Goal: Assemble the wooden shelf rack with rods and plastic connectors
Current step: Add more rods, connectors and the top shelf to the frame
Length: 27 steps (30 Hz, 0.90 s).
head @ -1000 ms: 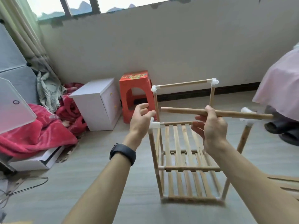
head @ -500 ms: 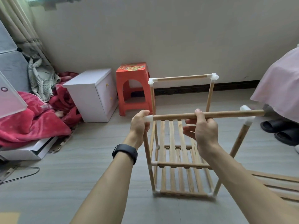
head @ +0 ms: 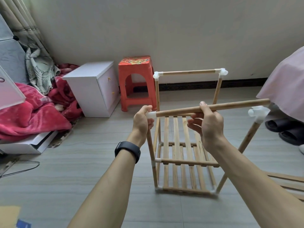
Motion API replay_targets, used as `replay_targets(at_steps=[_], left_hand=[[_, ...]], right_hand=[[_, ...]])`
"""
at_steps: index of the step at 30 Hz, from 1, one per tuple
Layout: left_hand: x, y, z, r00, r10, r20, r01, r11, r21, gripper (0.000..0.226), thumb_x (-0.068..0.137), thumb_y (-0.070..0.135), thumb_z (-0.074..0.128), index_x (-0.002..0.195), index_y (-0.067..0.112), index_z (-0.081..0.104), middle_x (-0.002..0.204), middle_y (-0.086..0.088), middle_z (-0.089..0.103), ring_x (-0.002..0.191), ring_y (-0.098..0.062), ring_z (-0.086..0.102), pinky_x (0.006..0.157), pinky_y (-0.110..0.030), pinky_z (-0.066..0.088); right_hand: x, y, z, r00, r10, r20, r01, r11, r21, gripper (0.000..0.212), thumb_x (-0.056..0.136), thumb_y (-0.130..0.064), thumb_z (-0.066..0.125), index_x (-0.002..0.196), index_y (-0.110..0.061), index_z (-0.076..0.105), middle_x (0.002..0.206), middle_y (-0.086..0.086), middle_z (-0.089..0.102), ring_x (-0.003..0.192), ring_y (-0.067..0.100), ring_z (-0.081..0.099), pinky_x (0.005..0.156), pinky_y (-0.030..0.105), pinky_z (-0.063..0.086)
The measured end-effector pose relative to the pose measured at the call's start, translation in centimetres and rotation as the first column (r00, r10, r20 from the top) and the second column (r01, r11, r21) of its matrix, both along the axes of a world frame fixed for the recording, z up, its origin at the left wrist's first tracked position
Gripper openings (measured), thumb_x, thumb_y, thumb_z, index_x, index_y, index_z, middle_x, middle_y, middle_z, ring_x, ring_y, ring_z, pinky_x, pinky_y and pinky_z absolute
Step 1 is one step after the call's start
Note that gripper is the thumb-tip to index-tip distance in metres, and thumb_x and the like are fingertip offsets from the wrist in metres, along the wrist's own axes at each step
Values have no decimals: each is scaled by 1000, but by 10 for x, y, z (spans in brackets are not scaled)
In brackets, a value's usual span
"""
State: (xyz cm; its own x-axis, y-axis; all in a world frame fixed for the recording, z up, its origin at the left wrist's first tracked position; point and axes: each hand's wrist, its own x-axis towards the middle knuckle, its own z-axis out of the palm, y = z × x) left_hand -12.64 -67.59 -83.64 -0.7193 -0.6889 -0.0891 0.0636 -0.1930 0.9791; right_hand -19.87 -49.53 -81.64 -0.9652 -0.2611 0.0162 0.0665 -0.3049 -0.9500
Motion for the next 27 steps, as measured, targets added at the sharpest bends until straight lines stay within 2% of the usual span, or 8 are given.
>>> replay_targets(at_steps=[5,9,13,18,21,24,26,27], left_hand=[[0,-1,1,1000,-19,-11,19,1000,14,23,97,31,50,81,15,52,46,11,39,39,-5,35,42,-18,32],[-1,-1,0,1000,-19,-16,19,1000,6,26,97,31,49,74,18,48,49,10,39,40,-5,34,42,-18,32],[1,-6,-1,1000,15,-21,-14,1000,10,26,96,30,50,73,18,50,48,11,39,40,-5,34,41,-18,31],[7,-14,-6,998,30,-54,-29,999,17,28,93,36,52,72,19,49,49,9,34,42,-8,30,43,-20,28],[8,-18,-6,998,57,-30,-57,998,-1,31,94,38,53,69,21,47,49,8,35,43,-9,31,45,-22,29],[7,-13,-2,994,96,41,-92,992,-89,29,97,42,53,82,17,52,61,5,48,51,-11,45,54,-26,38],[4,-6,1,975,184,123,-145,950,-275,27,98,46,53,97,19,53,84,3,58,74,-15,58,64,-29,42],[3,-2,3,958,256,131,-183,895,-407,25,97,46,53,102,21,52,96,3,58,88,-17,60,70,-31,45]], right_hand=[[0,-4,1,999,41,-32,-41,999,0,30,102,-33,57,83,-12,65,67,1,67,63,20,68,61,32,58],[5,-11,-4,993,110,48,-110,994,6,31,104,-32,55,85,-10,65,68,2,67,64,18,68,63,32,57],[17,-22,-8,989,93,112,-89,995,-42,31,104,-32,56,87,-7,66,67,4,68,61,17,68,60,29,57],[29,-34,-6,991,91,95,-87,995,-54,33,104,-31,56,86,-6,67,65,4,69,62,19,70,62,29,59],[28,-29,-6,982,171,79,-170,985,-20,34,104,-32,55,90,-5,69,75,8,73,70,23,73,67,32,60],[22,-18,-8,965,242,97,-247,968,42,41,106,-36,50,98,-2,70,88,15,76,73,26,73,66,32,60],[17,-8,-8,966,231,115,-242,966,90,44,105,-41,49,101,-2,70,91,14,77,74,27,75,65,32,60],[14,-2,-9,971,212,109,-226,964,143,44,104,-44,50,102,-4,69,91,11,78,74,26,76,65,31,60]])
